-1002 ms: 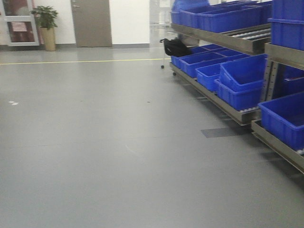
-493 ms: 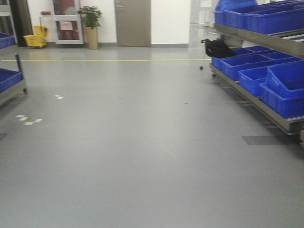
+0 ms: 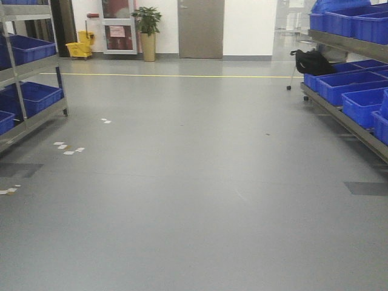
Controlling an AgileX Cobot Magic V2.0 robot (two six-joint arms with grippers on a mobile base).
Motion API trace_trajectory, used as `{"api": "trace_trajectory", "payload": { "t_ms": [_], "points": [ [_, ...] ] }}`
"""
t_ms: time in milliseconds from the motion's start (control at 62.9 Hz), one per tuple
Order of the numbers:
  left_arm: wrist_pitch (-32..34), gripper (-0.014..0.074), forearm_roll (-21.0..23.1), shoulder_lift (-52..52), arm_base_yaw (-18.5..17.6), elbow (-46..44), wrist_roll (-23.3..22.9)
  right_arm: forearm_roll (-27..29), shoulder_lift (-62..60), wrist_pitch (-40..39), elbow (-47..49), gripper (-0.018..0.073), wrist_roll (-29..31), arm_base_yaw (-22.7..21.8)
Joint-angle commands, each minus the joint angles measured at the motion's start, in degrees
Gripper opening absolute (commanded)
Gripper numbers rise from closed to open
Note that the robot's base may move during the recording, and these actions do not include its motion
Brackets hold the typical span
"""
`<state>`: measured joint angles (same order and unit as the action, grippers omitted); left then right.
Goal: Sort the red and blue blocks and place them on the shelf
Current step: 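Drive the base along the aisle toward the shelves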
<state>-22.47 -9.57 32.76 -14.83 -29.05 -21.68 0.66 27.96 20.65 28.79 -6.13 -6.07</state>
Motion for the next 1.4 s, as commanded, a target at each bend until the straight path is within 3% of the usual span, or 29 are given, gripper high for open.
{"api": "trace_trajectory", "payload": {
  "t_ms": [0, 1384],
  "points": [
    [4.8, 0.0134, -0.4, -0.1, 0.2, -1.7, -0.4, -0.7, 0.0, -5.2, 1.6, 0.0055, 0.4, -0.5],
    [4.8, 0.0134, -0.4, -0.1, 0.2, -1.7, -0.4, -0.7, 0.0, -5.2, 1.6, 0.0055, 0.4, -0.5]
  ]
}}
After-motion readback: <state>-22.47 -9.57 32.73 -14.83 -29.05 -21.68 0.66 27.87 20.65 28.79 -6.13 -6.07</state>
